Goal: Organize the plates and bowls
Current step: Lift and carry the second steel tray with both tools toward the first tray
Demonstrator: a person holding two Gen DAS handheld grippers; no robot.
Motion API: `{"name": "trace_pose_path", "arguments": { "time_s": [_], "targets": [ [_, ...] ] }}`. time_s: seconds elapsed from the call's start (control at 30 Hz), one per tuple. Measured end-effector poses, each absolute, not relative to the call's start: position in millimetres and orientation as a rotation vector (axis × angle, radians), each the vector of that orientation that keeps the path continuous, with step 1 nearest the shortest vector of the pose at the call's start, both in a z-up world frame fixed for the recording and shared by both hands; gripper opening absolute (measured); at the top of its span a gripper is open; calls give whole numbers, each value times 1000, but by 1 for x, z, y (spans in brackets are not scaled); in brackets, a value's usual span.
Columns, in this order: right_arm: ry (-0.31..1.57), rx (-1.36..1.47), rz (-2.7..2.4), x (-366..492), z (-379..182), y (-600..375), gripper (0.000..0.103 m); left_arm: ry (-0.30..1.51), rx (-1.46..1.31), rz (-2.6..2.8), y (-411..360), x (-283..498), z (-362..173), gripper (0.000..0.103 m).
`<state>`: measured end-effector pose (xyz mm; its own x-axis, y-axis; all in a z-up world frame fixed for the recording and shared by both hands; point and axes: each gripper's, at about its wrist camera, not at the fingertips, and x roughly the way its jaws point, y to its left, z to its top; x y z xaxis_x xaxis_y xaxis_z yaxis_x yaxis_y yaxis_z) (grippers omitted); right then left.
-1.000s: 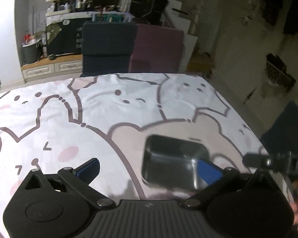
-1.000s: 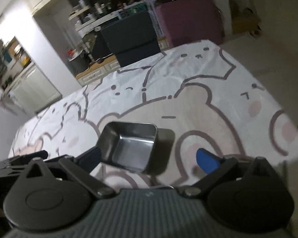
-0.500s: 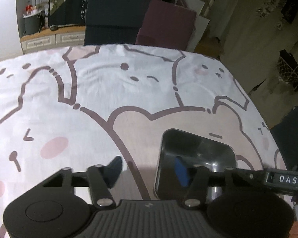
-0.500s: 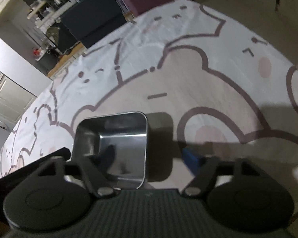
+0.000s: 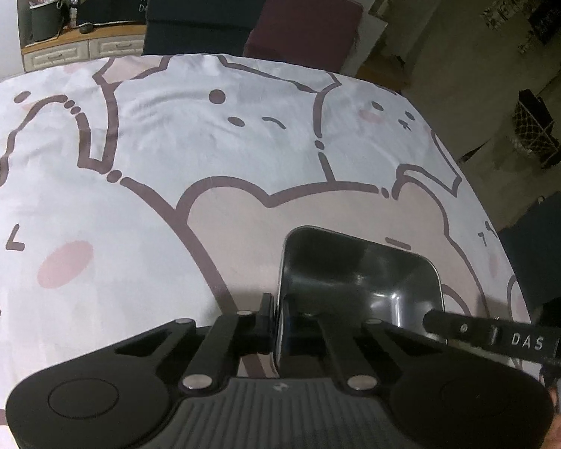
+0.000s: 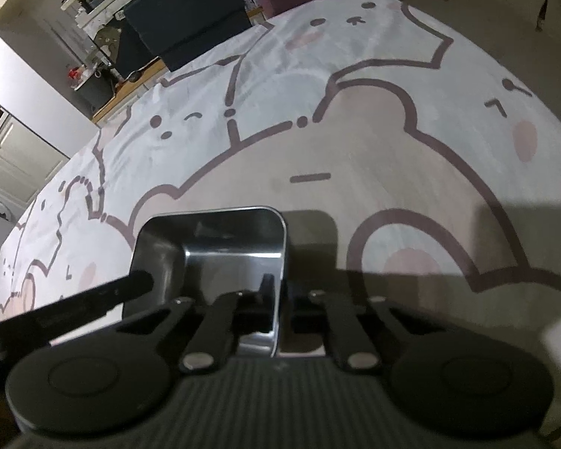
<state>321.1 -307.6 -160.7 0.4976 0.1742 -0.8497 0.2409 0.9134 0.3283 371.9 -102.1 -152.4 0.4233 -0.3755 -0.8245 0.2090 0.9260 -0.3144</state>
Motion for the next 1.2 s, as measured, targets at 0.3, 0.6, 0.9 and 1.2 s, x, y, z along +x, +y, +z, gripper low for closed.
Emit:
{"name": "trace_pose_path", "arguments": {
  "time_s": [0.3, 0.6, 0.9, 1.2],
  "targets": [
    [892, 403, 14, 304, -120, -313, 5, 977, -229, -385, -98, 343, -108, 4],
    [767, 389, 78, 261, -74, -330, 5, 912, -243, -432, -100, 290, -74, 7],
    [819, 263, 111, 218, -72, -331, 5, 958, -140, -447, -118, 244, -84, 7],
    [838, 159, 131, 190, -71, -323, 6, 1030, -43, -459, -134, 218, -111, 11]
  ]
}}
